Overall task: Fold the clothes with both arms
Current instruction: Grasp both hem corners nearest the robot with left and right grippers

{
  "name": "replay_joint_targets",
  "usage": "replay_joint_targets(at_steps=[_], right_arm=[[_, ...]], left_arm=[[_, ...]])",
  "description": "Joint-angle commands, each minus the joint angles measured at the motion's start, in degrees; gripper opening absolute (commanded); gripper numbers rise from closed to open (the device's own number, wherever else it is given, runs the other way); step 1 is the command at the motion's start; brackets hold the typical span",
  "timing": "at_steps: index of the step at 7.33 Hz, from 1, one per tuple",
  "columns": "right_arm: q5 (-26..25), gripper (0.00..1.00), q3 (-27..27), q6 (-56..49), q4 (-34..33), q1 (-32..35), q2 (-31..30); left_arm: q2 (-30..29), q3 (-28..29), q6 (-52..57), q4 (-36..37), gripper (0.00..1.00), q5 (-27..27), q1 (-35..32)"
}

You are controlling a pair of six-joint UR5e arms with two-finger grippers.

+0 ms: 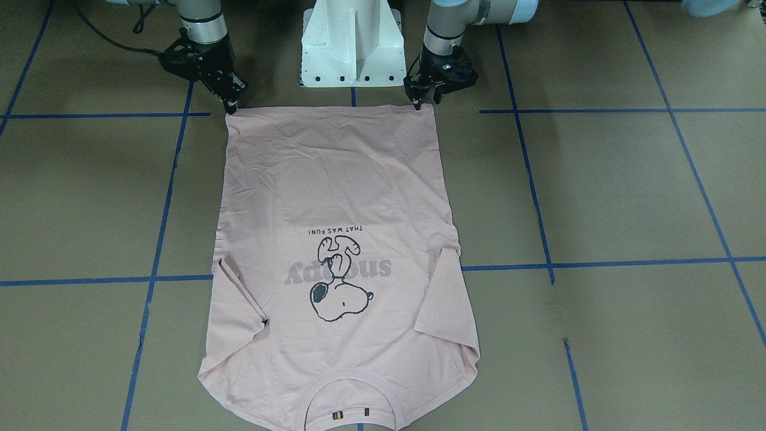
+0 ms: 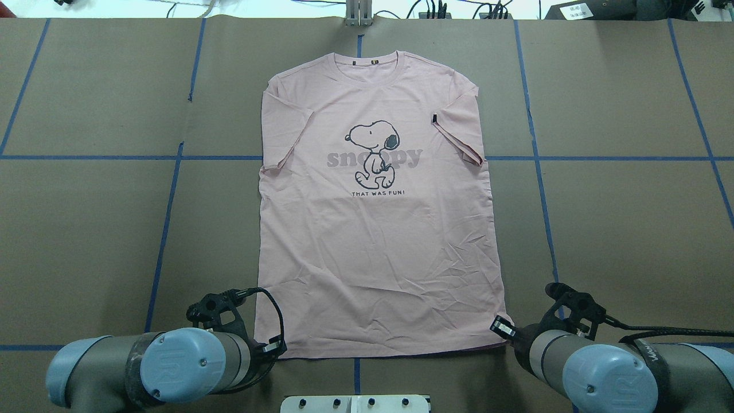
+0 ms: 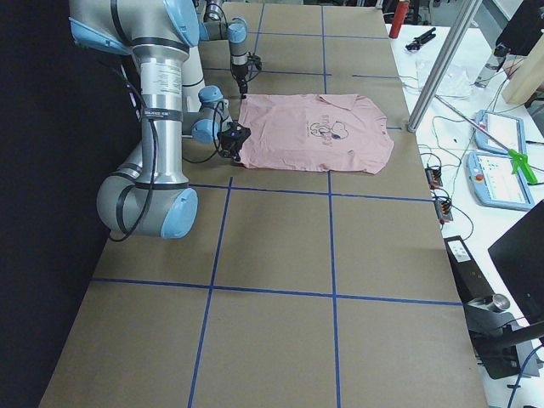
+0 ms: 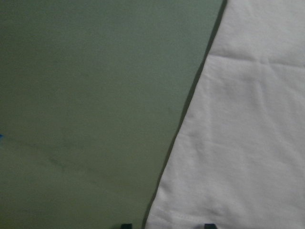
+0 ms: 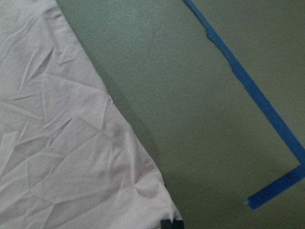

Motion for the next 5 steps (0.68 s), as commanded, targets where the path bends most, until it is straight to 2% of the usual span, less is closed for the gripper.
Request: replay_joint_targets(at_steps=[1, 5], right_arm=[[0.0, 0.0, 0.1, 0.0, 0.0, 0.2, 0.1], [0.0, 0.0, 0.1, 0.0, 0.0, 0.6, 0.1]], left_arm=[[0.0, 0.0, -0.1, 0.0, 0.37, 0.0, -0.1], [0.2, 0.0, -0.2, 0.1, 0.36, 0.0, -0.2]])
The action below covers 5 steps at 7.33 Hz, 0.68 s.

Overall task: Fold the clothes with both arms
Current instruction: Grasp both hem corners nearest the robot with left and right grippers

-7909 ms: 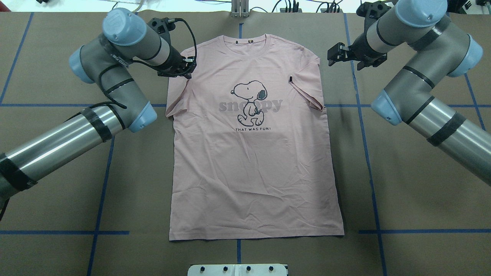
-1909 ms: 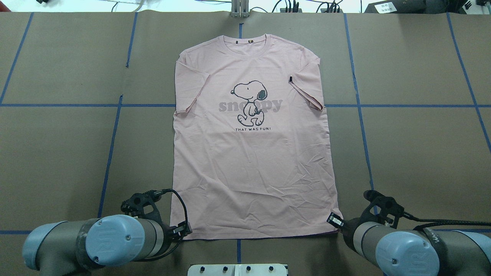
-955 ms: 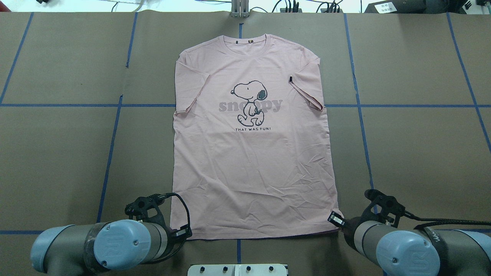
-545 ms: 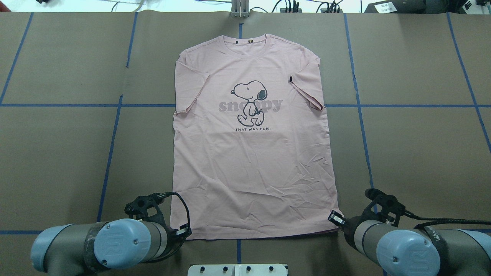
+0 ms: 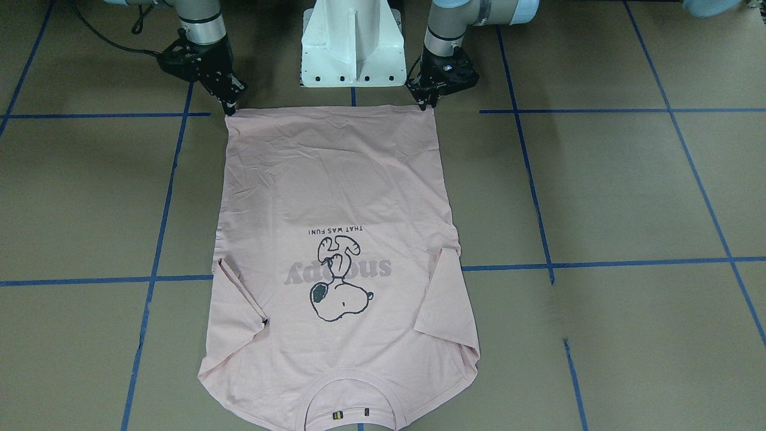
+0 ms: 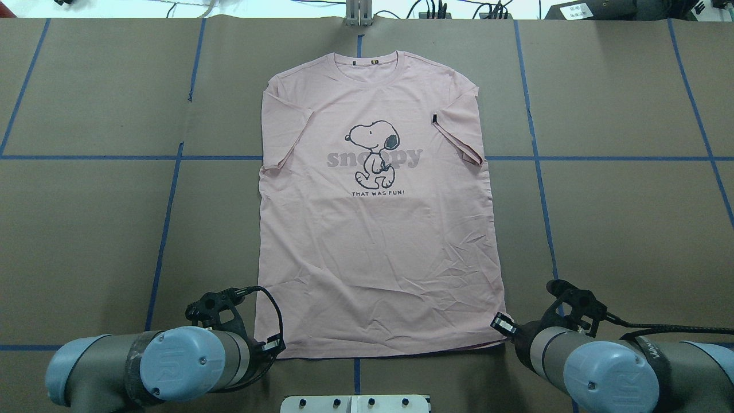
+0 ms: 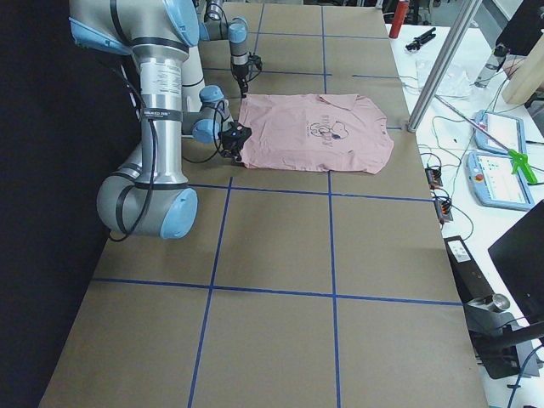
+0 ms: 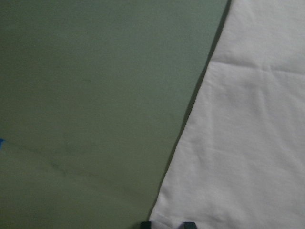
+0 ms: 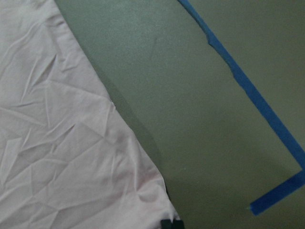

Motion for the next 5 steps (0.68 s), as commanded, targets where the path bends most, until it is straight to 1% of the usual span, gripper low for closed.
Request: replay_joint_targets(at_steps=[1, 2, 3, 5], right_arm=[[0.0, 0.0, 0.1, 0.0, 0.0, 0.2, 0.0], [0.1, 0.0, 0.2, 0.0, 0.0, 0.3, 0.0], [0.1, 0.0, 0.2, 0.0, 0.0, 0.3, 0.0], [0.1, 0.0, 0.8, 0.0, 0.0, 0.4, 0.0]], left_arm=[[0.1, 0.1, 0.0, 0.1, 0.3, 0.0, 0.0], [0.1, 0.1, 0.0, 0.1, 0.12, 0.0, 0.0], [0.1, 0.1, -0.1, 0.1, 0.0, 0.0, 0.0], [0.0, -0.5, 0.0, 0.2, 0.0, -0.3, -0.1]])
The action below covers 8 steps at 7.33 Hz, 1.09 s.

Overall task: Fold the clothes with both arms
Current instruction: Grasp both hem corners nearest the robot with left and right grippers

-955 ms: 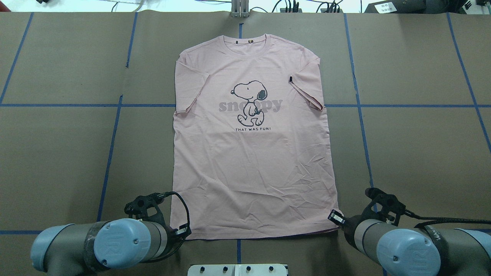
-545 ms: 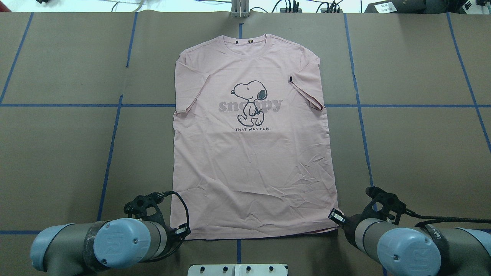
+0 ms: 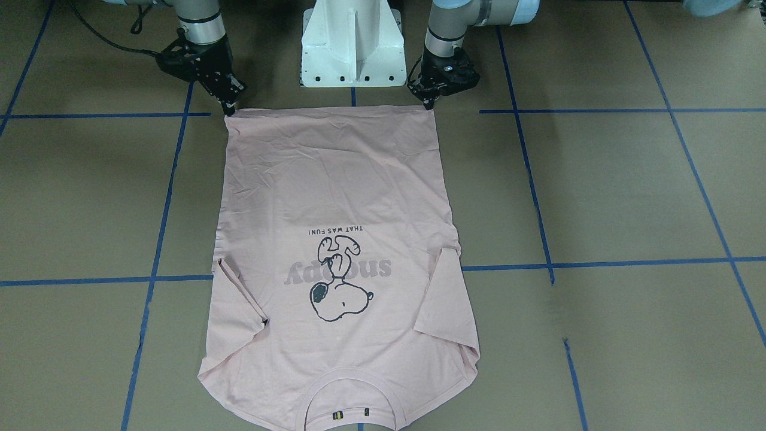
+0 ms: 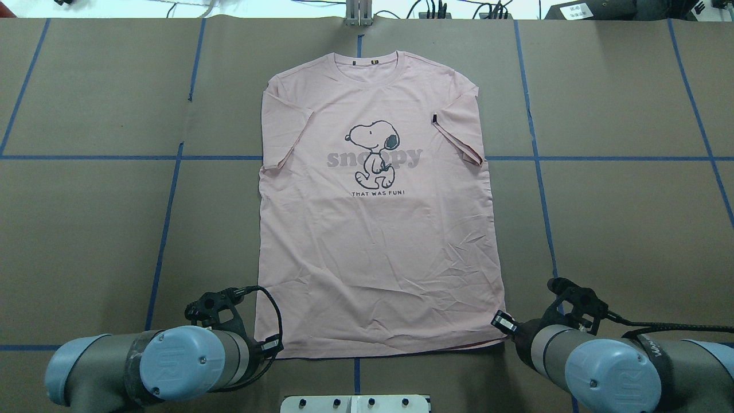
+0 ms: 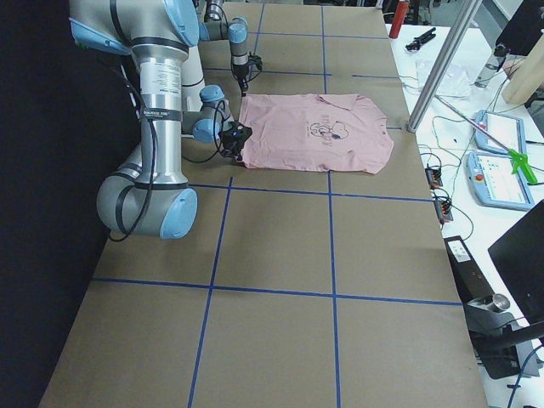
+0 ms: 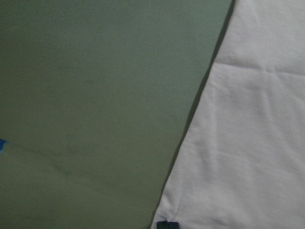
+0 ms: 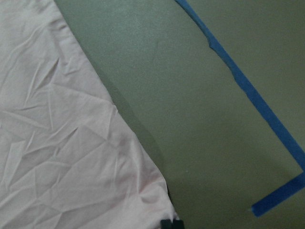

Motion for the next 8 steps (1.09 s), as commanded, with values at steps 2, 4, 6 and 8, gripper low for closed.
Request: replay_joint_targets(at_steps=[2, 4, 6, 8], right_arm=[[0.1, 0.0, 2.1, 0.0, -0.1, 0.1, -0.7], [0.1, 0.0, 3.2, 0.0, -0.1, 0.2, -1.2], [0.2, 0.0, 7.3, 0.1, -1.0, -1.4, -4.5], [0.1, 0.0, 14.5, 0.7, -8.0, -6.8, -4.8]], left_arm=[[0.0, -3.2, 0.1, 0.3, 0.0, -0.7, -0.4], [0.2, -4.6, 0.1, 0.6, 0.0, -0.7, -0.6], [1.4, -10.9, -0.4, 6.6, 0.0, -0.6, -0.6], [1.5, -17.4, -4.3, 13.5, 0.0, -0.6, 0.3]])
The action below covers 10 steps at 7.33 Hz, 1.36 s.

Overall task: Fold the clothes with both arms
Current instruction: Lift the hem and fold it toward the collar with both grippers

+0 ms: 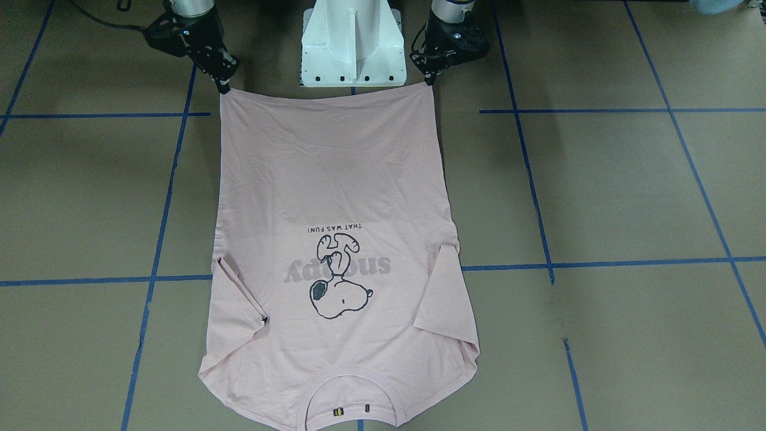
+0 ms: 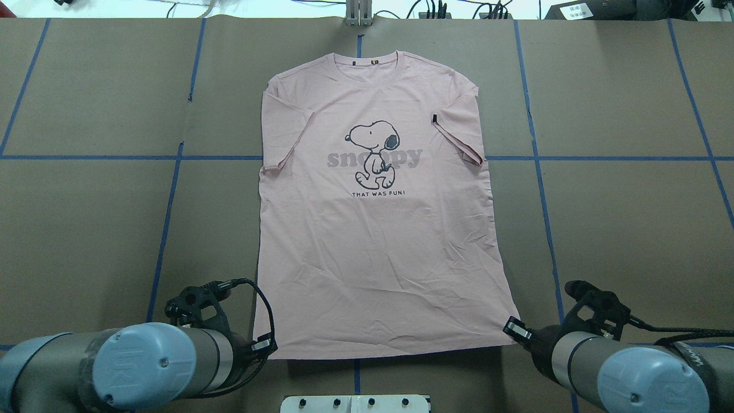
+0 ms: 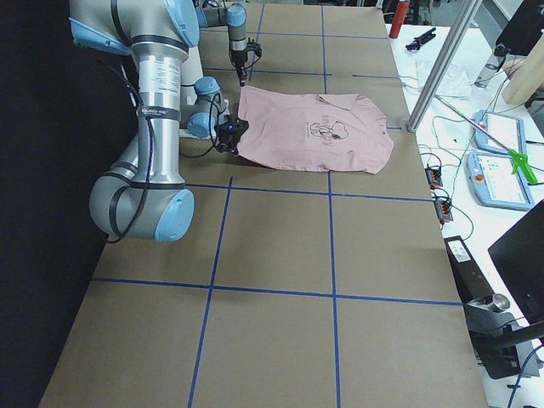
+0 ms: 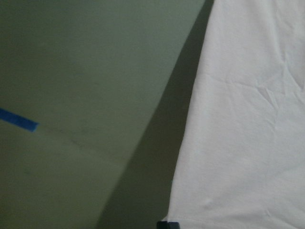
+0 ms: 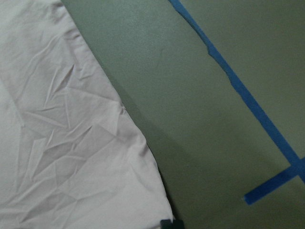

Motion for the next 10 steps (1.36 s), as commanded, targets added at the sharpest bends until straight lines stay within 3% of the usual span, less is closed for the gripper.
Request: replay_joint_targets(at_steps=[1, 2, 4, 5, 7, 8, 10], right_arm=[[-0.1, 0.0, 8.3, 1.0, -8.7, -4.7, -0.4], [-0.2, 0.0, 10.8, 1.0, -11.0, -4.6, -0.3], [-0.1, 0.0, 10.3, -0.7, -11.5, 2.5, 1.5], [0.0, 0.0, 8.5, -6.9, -11.6, 6.7, 5.5], [2.3, 0.0, -4.2, -19.1, -11.6, 19.2, 17.6], [7.8, 0.0, -9.7, -25.4, -11.6, 27.0, 22.6], [12.1, 0.0, -15.8, -34.1, -11.7, 36.5, 25.8]], left_arm=[[0.1, -6.8, -3.3, 6.6, 0.0, -0.2, 0.7], [0.0, -8.9, -3.8, 7.3, 0.0, -2.3, 0.4], [-1.9, -6.3, -1.6, 7.5, 0.0, -2.6, -2.2], [-7.0, -2.9, 4.4, 7.7, 0.0, -3.0, -9.2], [-13.0, 8.1, 15.1, 6.6, 0.0, -2.6, -18.7], [-14.1, 11.2, 19.7, 4.6, 0.0, -2.5, -23.7], [-15.4, 12.4, 23.3, 3.6, 0.0, -2.5, -29.3]])
